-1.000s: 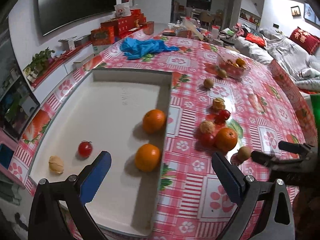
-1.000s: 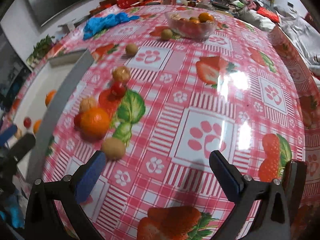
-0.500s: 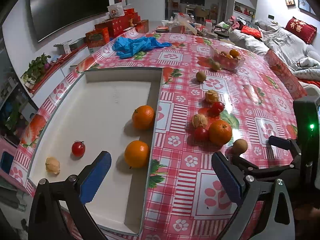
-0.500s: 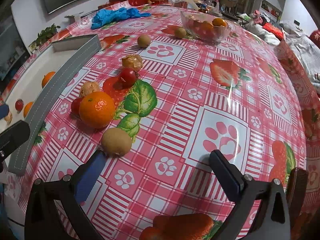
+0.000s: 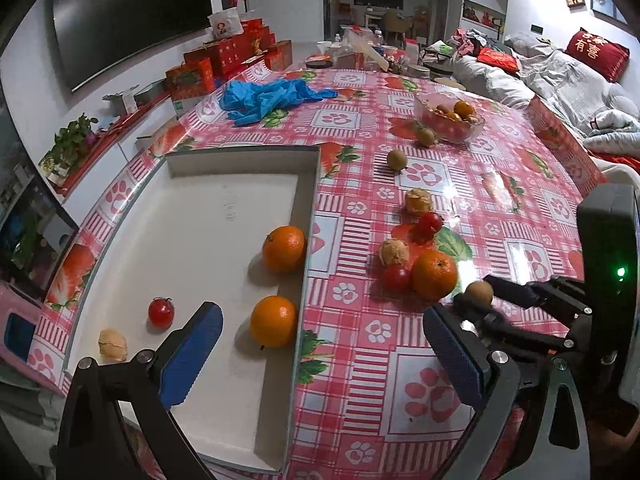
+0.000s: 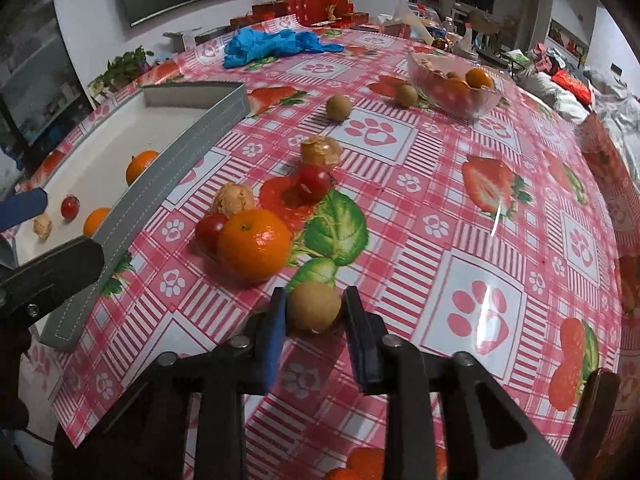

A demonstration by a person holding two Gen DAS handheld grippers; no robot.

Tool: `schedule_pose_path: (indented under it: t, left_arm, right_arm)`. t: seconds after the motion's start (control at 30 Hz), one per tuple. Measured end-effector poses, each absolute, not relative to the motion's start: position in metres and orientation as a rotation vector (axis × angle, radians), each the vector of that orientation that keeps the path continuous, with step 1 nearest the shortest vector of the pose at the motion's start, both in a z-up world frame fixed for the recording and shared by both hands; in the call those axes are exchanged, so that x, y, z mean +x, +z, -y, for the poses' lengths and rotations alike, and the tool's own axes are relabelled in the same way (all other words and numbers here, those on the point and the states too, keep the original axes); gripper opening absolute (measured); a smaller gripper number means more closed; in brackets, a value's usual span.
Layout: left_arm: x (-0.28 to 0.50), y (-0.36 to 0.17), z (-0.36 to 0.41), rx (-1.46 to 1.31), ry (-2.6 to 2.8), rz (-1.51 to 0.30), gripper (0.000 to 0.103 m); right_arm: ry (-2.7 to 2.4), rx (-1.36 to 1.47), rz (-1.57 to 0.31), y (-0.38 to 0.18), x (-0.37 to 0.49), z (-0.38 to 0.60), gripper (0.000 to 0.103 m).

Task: Organize fruits
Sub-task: 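Move the right tool to the brown kiwi and close on it, then close the left tool on the orange and lift it while the right tool holds the kiwi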

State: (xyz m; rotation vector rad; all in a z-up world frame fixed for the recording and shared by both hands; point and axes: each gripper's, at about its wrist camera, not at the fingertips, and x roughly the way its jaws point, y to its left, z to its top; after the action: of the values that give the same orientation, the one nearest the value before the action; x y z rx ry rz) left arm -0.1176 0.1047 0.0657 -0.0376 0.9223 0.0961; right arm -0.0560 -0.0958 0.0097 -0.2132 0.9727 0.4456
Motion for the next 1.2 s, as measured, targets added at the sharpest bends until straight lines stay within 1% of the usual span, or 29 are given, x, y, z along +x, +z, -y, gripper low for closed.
schedule_pose_path:
  t: [0.33,0.47,0.77,0.83,0.87,0.93,1.0,1.03,1.1,1.2]
  left_arm:
    - [-0.095,0.059,-0.060,0.021,-0.012,-0.934,0.101]
    - [-0.080,0.053,-0.052,-0.011,-0.024,-0.962,0.101]
    - [-0.070,0.043,-0.022,0.098,-0.049,-0.954,0.100]
    - [-0.066,0.039,-0.017,0.121,-0.055,-0.960,0.084]
    - [-0.062,0.034,-0.014,0.137,-0.060,-0.983,0.082]
    - [-0.057,0.027,-0.013,0.142,-0.066,-1.009,0.069]
    - [-0.057,0.024,-0.009,0.176,-0.058,-1.000,0.069]
    - [-0.058,0.024,-0.006,0.187,-0.063,-0.995,0.056]
    - [-0.058,0.022,-0.003,0.194,-0.080,-1.001,0.041]
    - [-0.065,0.023,-0.003,0.162,-0.102,-0.997,0.041]
  right_arm:
    - [0.392,-0.105,-0.974,0.014,-0.058,0.161,0.031]
    - [0.392,-0.077,-0.975,0.013,-0.060,0.173,0.030]
    - [0.398,-0.032,-0.972,0.014,-0.061,0.183,0.030]
    - [0.393,-0.023,-0.972,0.014,-0.061,0.187,0.030]
    - [0.391,-0.019,-0.972,0.015,-0.061,0.189,0.030]
    - [0.383,-0.011,-0.972,0.015,-0.061,0.193,0.030]
    - [0.375,-0.003,-0.972,0.014,-0.061,0.196,0.030]
    - [0.373,-0.001,-0.972,0.014,-0.062,0.198,0.030]
    - [0.371,0.002,-0.972,0.014,-0.062,0.199,0.030]
    - [0.367,0.001,-0.969,0.014,-0.063,0.199,0.030]
